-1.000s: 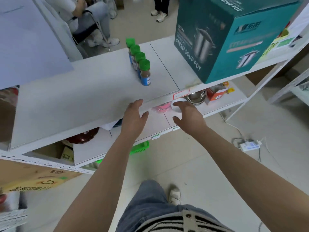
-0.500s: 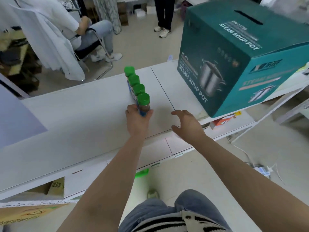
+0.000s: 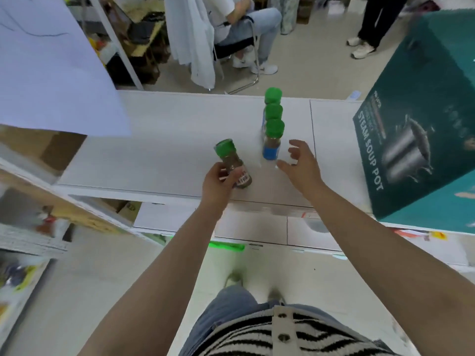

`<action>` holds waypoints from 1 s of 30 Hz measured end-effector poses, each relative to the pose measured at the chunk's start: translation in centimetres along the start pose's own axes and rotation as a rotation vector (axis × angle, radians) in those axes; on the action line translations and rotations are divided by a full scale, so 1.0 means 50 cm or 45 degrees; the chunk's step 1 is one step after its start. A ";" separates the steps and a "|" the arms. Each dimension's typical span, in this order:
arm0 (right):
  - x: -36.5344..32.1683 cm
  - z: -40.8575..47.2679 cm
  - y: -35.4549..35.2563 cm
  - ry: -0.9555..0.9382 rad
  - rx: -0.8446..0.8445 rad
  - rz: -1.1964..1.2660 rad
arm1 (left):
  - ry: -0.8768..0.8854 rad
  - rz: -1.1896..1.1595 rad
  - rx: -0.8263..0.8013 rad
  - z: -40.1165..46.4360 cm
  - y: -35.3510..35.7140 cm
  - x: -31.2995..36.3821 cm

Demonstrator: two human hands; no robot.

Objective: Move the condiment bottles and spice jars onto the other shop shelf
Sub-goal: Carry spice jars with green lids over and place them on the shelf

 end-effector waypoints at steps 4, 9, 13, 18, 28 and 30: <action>-0.003 0.040 0.018 -0.002 0.078 0.123 | -0.089 -0.316 -0.065 -0.031 -0.013 0.015; -0.010 0.060 0.034 -0.046 0.146 0.127 | -0.076 -0.356 -0.018 -0.046 -0.029 0.014; -0.013 0.071 0.038 -0.019 0.176 0.079 | -0.061 -0.350 -0.005 -0.050 -0.027 0.011; -0.005 0.065 0.047 -0.003 0.143 -0.179 | -0.033 -0.401 -0.005 -0.052 -0.016 0.016; -0.009 0.041 0.029 -0.108 -0.063 -0.001 | -0.038 -0.412 -0.012 -0.046 0.002 0.016; -0.014 0.036 0.032 -0.127 -0.105 0.007 | -0.037 -0.403 0.017 -0.051 0.001 0.016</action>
Point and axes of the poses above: each hand's wrist, its own z-axis towards the middle knuckle, its own y-axis out of the palm, x = y × z, the point moved 5 cm from there along z, towards the middle knuckle, and after that the axes turned 6 degrees about -x, right-handed, at the moved point
